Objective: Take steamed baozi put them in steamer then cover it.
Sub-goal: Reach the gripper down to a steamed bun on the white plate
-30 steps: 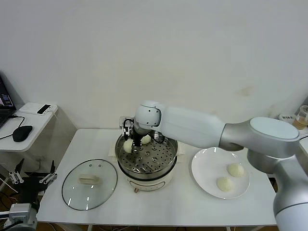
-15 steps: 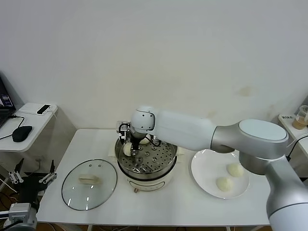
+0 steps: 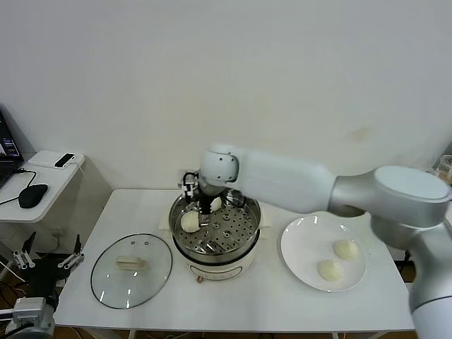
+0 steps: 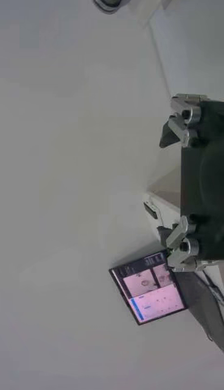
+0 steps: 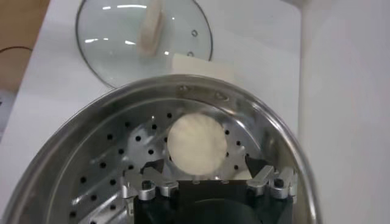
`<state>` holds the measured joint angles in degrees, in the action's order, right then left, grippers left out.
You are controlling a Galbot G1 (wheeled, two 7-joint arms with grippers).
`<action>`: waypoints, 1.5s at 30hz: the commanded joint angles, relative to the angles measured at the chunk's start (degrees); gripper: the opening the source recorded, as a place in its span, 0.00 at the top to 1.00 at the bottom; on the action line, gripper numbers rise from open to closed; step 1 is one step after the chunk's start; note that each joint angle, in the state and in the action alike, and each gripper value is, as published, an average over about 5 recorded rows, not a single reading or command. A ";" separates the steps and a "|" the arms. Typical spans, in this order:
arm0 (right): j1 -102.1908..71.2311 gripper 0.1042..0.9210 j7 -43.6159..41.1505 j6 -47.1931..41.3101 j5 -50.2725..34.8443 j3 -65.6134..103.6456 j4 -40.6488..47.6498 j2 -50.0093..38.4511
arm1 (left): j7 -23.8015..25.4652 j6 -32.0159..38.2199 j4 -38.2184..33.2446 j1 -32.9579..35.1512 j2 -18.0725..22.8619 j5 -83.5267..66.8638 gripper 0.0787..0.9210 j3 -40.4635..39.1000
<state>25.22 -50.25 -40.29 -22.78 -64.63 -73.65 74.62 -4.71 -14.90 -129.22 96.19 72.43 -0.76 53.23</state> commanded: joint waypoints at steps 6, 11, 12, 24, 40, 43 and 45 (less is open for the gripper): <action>7.01 0.12 -12.19 9.03 7.79 4.40 -19.15 -29.63 | 0.16 -0.32 -0.15 -0.17 -0.96 -0.06 0.12 -0.76; 2.34 0.12 -13.29 12.72 16.06 5.10 -23.26 -42.10 | 0.18 -0.34 -0.07 -0.40 -1.32 0.08 0.12 -1.25; 0.73 0.12 -13.41 13.40 18.01 5.77 -23.69 -44.06 | 0.18 -0.34 -0.03 -0.47 -1.30 0.13 0.12 -1.39; -31.59 0.12 -16.57 22.50 30.03 29.55 -25.88 -58.21 | 0.21 -0.25 0.76 -0.98 -0.79 1.42 0.12 -3.66; -49.68 0.12 -14.37 22.74 37.20 35.80 -22.69 -53.10 | 0.16 -0.13 0.55 -0.24 -0.18 2.38 0.12 -4.05; -47.81 0.12 -13.85 22.40 37.41 34.11 -21.16 -51.40 | 0.18 -0.13 0.58 -0.17 -0.08 2.47 0.12 -4.00; -46.73 0.12 -13.49 22.25 37.27 33.59 -19.79 -50.14 | 0.19 -0.12 0.67 -0.11 -0.12 2.47 0.12 -3.86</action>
<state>-16.91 -64.26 -18.70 11.45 -32.36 -95.94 22.71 -4.55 -15.05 -128.70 95.97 72.37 1.64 49.31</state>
